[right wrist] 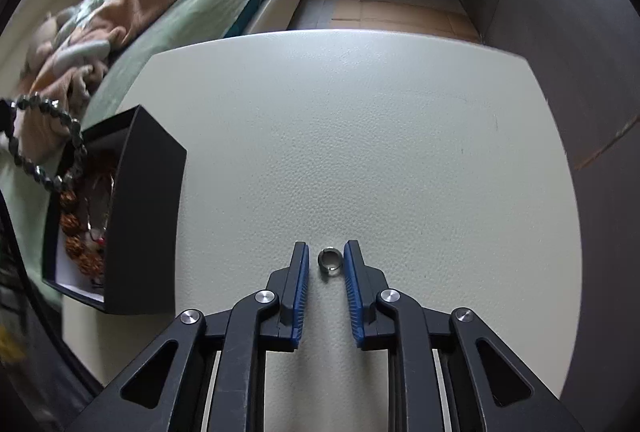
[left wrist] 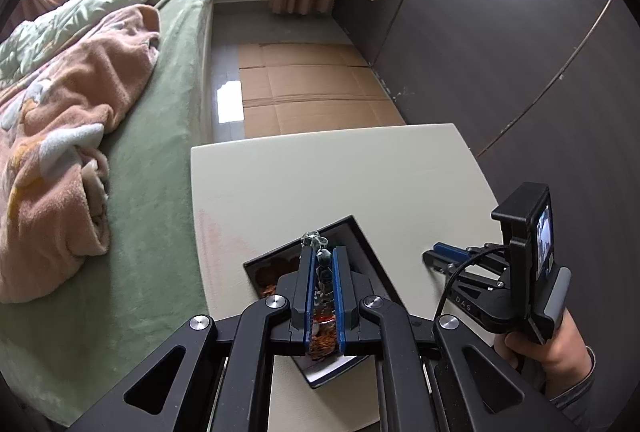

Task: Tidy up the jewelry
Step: 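Grasp the small silver ring with the right tool while the left tool drops the bracelet into the box, then lower the silver ring into the box and open the right tool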

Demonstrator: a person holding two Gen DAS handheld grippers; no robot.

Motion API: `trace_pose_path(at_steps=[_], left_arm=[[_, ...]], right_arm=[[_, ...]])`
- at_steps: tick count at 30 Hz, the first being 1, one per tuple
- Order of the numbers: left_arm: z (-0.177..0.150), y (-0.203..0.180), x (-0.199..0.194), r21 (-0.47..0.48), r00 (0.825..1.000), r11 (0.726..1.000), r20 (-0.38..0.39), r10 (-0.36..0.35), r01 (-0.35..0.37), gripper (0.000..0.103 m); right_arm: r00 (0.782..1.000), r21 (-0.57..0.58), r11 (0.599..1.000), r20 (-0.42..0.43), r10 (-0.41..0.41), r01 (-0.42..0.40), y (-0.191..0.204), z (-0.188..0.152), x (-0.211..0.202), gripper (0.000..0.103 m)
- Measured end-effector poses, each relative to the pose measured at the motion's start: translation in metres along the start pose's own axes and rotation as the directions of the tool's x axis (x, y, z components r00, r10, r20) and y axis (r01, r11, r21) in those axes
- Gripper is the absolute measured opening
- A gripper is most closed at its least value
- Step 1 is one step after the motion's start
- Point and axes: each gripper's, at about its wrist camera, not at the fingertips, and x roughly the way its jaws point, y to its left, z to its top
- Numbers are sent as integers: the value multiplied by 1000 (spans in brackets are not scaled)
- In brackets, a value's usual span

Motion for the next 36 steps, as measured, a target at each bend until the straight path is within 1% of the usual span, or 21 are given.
trace_pose_path(at_steps=[1, 4, 7, 10, 14, 15, 16, 18, 19, 20, 21, 23, 29, 36], left_arm=[[-1, 1, 0, -4, 1000, 1000, -1, 0, 0, 8], [-3, 3, 1, -12, 1000, 1000, -2, -2, 2, 9], [-2, 6, 2, -24, 1000, 1000, 6, -3, 3, 9], [-1, 10, 4, -55, 999, 998, -1, -35, 35, 9], [0, 17, 12, -123, 994, 989, -52, -91, 84, 9], [-2, 19, 14, -137, 993, 986, -64, -104, 94, 10], [-2, 20, 15, -144, 991, 985, -73, -109, 98, 14], [-5, 22, 15, -150, 989, 983, -86, -120, 106, 33], [-6, 23, 14, -151, 990, 983, -81, -118, 105, 53], [-7, 23, 10, -153, 991, 983, -66, -114, 103, 69], [-8, 25, 5, -153, 993, 983, -45, -110, 102, 72], [-10, 27, -1, -152, 994, 984, -28, -103, 97, 72], [-16, 35, -17, -144, 997, 987, -10, -71, 69, 72], [-23, 50, -19, -173, 998, 983, -14, -69, 65, 72]], right_arm=[[1000, -11, 1000, 3, -16, 16, 1, -1, -1, 15], [1000, -3, 1000, -2, -3, 3, -2, -2, -4, 14], [999, 3, 1000, 38, 5, -5, 0, -3, -19, 14], [995, 29, 999, 94, 39, -42, 0, -2, -43, 14], [977, 31, 993, 182, 108, -115, 10, -2, -77, 14], [974, 34, 991, 189, 122, -131, 12, -2, -80, 14], [970, 40, 987, 196, 145, -156, 13, -2, -83, 14], [960, 41, 978, 205, 193, -205, 19, -1, -88, 14], [955, 33, 975, 211, 210, -221, 23, 0, -91, 14], [951, 24, 973, 215, 220, -231, 28, 0, -92, 14], [947, 14, 970, 218, 234, -243, 34, 1, -93, 14], [942, 5, 964, 214, 258, -266, 42, 3, -92, 14], [932, 7, 951, 200, 302, -309, 58, 11, -81, 14], [909, 16, 927, 202, 365, -376, 72, 22, -75, 15]])
